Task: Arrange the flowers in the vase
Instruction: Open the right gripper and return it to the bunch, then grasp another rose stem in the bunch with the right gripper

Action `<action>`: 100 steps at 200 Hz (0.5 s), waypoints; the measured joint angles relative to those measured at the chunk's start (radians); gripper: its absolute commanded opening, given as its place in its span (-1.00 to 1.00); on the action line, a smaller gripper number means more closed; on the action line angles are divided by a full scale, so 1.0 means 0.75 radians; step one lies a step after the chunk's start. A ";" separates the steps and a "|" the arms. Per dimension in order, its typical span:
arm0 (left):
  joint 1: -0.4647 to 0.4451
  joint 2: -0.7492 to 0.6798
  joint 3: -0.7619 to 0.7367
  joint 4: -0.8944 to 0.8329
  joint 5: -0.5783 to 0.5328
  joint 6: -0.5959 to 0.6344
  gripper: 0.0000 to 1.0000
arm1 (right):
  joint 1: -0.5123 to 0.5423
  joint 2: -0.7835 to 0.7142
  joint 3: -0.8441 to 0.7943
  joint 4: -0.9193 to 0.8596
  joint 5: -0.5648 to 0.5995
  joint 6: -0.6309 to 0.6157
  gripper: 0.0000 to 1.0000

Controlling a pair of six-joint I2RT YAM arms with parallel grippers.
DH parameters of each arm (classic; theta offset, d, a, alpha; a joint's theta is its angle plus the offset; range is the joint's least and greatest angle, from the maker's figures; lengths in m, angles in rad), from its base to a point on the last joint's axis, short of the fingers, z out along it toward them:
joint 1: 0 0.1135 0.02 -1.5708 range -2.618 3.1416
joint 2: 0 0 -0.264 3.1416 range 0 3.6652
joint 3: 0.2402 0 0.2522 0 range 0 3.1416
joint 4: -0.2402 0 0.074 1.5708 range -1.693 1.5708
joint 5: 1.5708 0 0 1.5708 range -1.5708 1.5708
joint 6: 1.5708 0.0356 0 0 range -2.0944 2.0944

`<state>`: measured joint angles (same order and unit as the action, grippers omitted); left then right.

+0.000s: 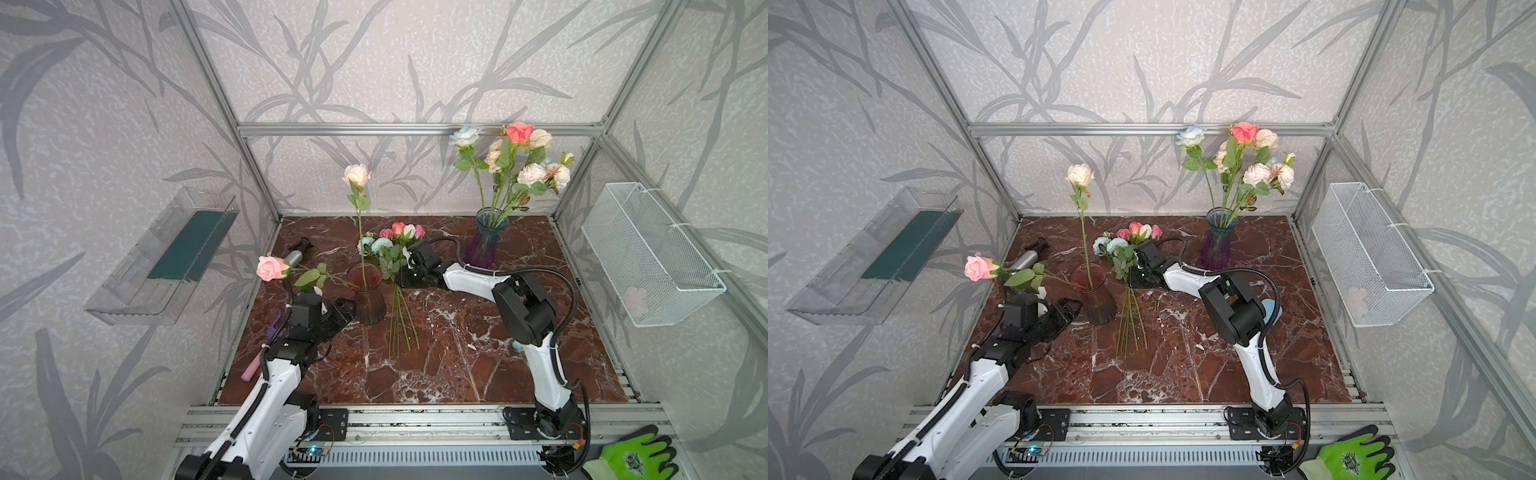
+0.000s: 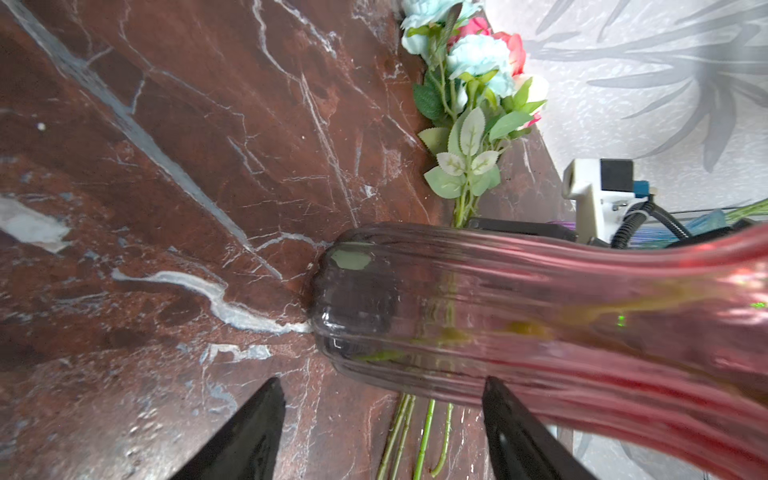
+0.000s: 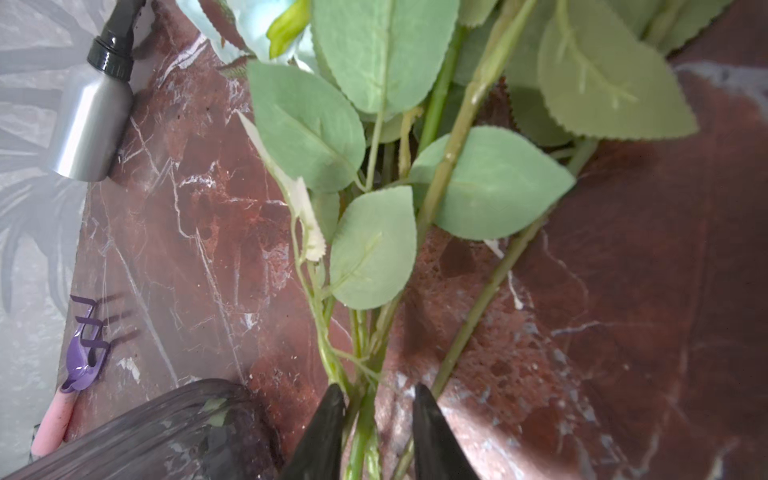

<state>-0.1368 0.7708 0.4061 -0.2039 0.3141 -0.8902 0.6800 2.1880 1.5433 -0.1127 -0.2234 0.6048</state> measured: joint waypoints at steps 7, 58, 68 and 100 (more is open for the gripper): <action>0.000 -0.043 0.000 -0.023 0.000 -0.001 0.52 | 0.002 0.001 0.003 -0.006 0.006 -0.006 -0.55; 0.000 -0.280 0.000 -0.196 -0.008 0.000 0.53 | 0.004 0.025 0.025 -0.011 -0.001 -0.016 -0.79; 0.000 -0.308 0.001 -0.228 -0.010 0.002 0.53 | 0.003 0.025 0.025 -0.011 -0.007 -0.015 -0.77; 0.000 -0.334 0.007 -0.298 -0.010 0.011 0.53 | -0.011 0.025 0.025 -0.001 -0.061 0.000 -0.77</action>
<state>-0.1368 0.5201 0.4110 -0.4274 0.3069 -0.8818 0.6720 2.2070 1.5623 -0.1131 -0.2687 0.6048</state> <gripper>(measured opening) 0.765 0.141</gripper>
